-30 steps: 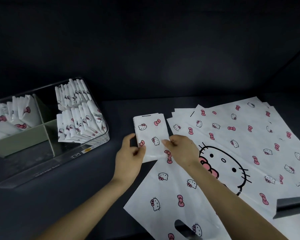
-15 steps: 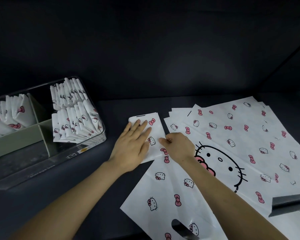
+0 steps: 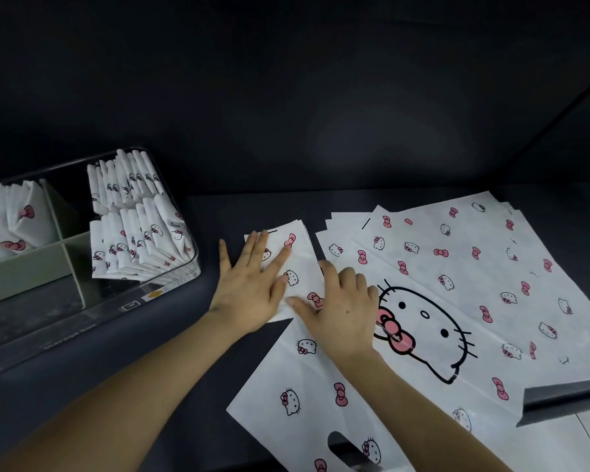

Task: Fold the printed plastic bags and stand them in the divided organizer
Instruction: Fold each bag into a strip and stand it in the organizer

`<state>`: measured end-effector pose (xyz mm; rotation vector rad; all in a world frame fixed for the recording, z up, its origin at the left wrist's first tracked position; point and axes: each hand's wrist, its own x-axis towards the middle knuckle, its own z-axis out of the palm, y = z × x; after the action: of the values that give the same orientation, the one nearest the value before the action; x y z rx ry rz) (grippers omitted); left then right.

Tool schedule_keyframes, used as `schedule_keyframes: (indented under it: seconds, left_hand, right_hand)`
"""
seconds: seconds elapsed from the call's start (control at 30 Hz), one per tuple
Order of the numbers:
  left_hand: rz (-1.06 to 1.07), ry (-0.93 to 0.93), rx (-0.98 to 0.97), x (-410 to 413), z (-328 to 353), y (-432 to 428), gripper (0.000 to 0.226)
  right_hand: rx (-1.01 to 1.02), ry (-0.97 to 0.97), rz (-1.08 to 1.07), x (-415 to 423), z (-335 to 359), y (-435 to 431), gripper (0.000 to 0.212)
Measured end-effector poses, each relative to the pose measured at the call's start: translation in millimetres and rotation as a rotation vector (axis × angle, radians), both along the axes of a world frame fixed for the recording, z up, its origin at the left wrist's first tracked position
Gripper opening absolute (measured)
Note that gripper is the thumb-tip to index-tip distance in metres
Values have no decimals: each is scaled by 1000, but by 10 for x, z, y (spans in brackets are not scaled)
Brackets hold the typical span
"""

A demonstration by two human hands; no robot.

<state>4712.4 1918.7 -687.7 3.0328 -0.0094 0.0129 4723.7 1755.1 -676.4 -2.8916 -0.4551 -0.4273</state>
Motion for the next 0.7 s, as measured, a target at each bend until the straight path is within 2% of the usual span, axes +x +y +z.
schedule_keyframes:
  seconds: [0.27, 0.37, 0.5, 0.57, 0.7]
  left_hand:
    - [14, 19, 1, -6, -10, 2, 69]
    - [6, 28, 7, 1, -7, 3, 69]
    - [-9, 73, -25, -2, 16, 28, 73]
    - [-40, 49, -128, 0, 16, 72, 75]
    - [-43, -212, -571, -156, 83, 187, 57]
  right_hand:
    - [96, -59, -88, -12, -112, -340, 56]
    - [227, -156, 163, 45, -110, -426, 33]
    - [106, -205, 579, 185, -78, -460, 19]
    - [24, -228, 677, 274, -72, -426, 13]
    - [19, -170, 746, 331, -27, -394, 6]
